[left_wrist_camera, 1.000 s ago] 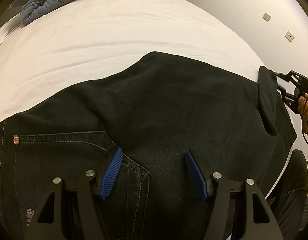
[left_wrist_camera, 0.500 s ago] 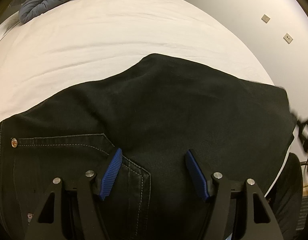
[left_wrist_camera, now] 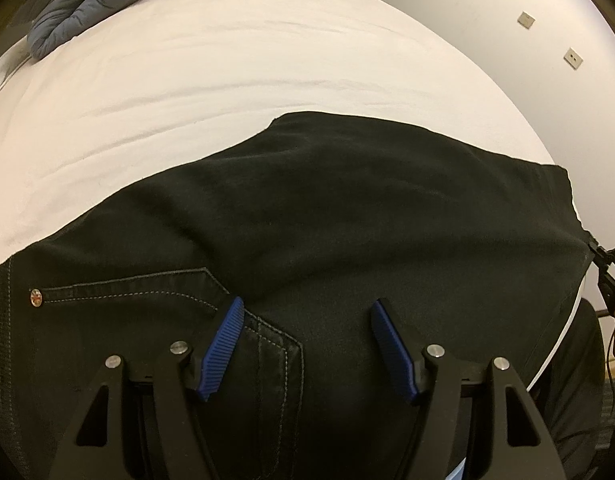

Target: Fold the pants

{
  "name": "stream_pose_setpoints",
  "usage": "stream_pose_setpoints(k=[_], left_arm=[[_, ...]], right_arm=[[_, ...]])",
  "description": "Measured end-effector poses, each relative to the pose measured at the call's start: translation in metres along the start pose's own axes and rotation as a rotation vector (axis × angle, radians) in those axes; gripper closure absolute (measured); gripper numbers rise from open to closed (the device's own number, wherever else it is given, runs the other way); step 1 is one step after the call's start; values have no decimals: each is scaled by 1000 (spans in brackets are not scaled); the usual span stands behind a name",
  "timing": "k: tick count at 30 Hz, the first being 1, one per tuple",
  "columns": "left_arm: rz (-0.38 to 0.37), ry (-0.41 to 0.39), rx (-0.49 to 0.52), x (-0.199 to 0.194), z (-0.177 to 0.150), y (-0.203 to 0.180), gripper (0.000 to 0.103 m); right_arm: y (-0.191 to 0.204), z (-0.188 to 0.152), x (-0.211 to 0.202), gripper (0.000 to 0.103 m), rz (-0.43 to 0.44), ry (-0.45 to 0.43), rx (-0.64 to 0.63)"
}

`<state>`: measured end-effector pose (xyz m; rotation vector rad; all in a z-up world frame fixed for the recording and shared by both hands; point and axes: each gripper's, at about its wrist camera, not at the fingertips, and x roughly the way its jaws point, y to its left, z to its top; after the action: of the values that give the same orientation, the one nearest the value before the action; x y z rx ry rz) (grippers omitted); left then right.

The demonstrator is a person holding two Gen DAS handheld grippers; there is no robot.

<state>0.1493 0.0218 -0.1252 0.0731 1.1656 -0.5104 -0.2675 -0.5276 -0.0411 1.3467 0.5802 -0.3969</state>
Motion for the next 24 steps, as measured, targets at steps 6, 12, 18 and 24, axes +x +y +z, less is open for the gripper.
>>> stream_pose_setpoints(k=[6, 12, 18, 24], left_arm=[[22, 5, 28, -7, -3, 1, 35], [25, -9, 10, -14, -12, 14, 35], [28, -21, -7, -22, -20, 22, 35], [27, -26, -12, -23, -30, 26, 32]], right_arm=[[-17, -4, -2, 102, -14, 3, 52], [-18, 2, 16, 102, -17, 55, 53], [-15, 1, -21, 60, -123, -39, -17], [26, -45, -29, 36, 36, 97, -141]])
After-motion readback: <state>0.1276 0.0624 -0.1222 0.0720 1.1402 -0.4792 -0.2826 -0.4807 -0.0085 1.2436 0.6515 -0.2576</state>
